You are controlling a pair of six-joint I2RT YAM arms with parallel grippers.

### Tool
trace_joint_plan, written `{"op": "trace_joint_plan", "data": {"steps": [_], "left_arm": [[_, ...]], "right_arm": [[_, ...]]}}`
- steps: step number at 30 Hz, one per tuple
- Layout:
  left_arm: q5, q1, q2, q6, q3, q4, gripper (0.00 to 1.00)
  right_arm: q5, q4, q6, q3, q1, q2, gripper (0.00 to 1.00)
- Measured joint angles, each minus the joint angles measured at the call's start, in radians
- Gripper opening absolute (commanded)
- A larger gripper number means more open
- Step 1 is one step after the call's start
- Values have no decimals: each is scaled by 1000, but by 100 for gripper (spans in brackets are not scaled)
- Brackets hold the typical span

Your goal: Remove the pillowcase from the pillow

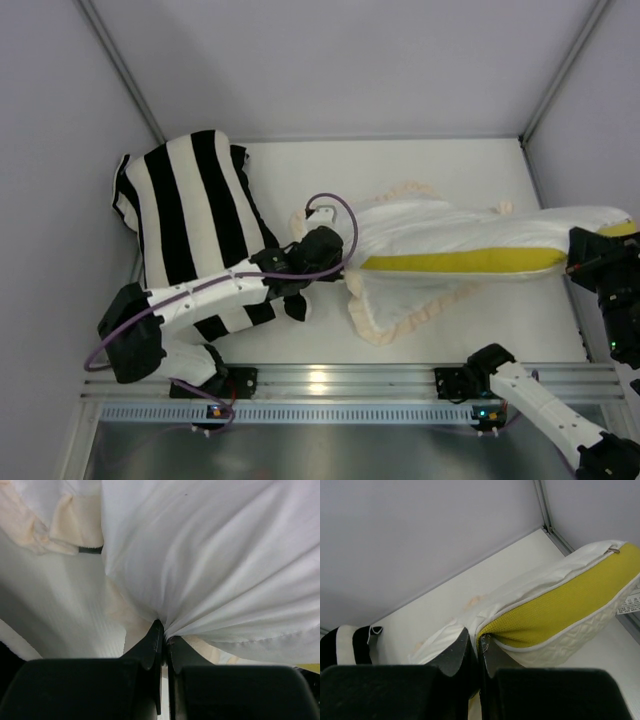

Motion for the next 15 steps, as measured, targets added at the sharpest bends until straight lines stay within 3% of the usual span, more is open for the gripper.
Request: {"op": "trace_joint_plan", "data": {"steps": [7, 15], "left_arm": [[83, 77, 35, -27, -8, 13, 0], [125, 129, 246, -43, 75, -26, 0]], "right_arm": [[-17, -31, 0, 0, 15, 0, 0], [-13, -45, -4, -1, 32, -9, 0]]}}
